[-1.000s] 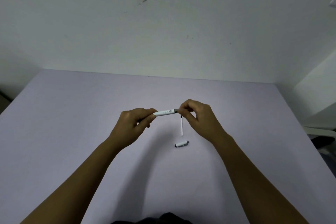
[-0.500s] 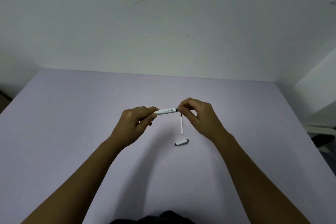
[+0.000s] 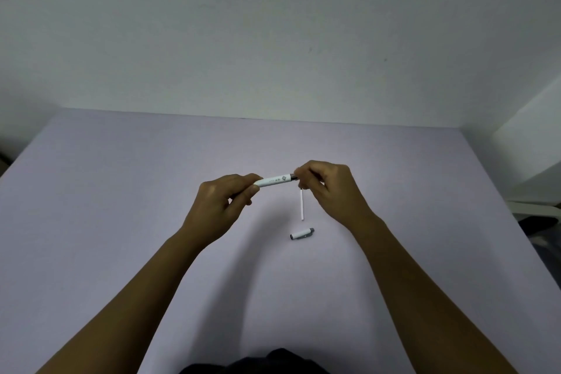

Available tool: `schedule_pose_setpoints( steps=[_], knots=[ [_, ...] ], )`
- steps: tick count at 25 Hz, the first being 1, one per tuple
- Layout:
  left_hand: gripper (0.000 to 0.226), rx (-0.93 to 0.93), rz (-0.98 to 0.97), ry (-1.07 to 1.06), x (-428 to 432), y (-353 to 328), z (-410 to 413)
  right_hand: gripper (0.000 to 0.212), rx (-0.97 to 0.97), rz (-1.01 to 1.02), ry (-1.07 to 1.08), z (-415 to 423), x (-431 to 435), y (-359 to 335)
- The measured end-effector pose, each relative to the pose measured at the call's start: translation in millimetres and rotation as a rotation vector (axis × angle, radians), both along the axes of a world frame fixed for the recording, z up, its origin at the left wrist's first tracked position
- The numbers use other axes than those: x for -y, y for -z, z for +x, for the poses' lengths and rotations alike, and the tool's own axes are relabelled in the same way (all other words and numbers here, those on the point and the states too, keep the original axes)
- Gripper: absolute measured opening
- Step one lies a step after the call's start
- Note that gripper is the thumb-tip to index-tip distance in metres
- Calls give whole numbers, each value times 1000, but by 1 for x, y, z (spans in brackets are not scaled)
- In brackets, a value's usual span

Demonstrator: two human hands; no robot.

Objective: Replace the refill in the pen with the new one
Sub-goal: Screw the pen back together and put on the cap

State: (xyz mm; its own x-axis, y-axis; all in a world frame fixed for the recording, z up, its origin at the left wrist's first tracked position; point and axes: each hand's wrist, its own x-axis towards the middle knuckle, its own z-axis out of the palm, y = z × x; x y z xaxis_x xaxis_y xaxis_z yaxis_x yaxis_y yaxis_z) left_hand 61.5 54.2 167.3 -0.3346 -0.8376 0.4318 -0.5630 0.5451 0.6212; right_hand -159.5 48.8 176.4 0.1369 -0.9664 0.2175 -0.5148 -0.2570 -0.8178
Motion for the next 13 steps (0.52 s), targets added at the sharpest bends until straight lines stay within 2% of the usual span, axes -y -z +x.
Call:
schedule_pose_setpoints(
  steps=[2, 6, 9, 10, 11, 13],
  knots=[
    [32, -1, 21, 4, 1, 3, 1, 10, 68, 19, 12, -1, 1, 2],
    [32, -14, 71, 13, 5, 11, 1, 16, 36, 11, 19, 0, 8, 6],
    [32, -5, 101, -11, 9, 17, 2, 25, 314, 220, 169, -3, 20, 29],
    [32, -9, 116, -20, 9, 19, 4, 27, 335, 277, 275, -7, 23, 46],
    [33, -14, 133, -28, 9, 21, 6, 26, 226, 305, 366, -13, 24, 67],
    [33, -14, 160, -42, 10, 26, 10, 20, -118, 366, 414, -23, 20, 115]
  ],
)
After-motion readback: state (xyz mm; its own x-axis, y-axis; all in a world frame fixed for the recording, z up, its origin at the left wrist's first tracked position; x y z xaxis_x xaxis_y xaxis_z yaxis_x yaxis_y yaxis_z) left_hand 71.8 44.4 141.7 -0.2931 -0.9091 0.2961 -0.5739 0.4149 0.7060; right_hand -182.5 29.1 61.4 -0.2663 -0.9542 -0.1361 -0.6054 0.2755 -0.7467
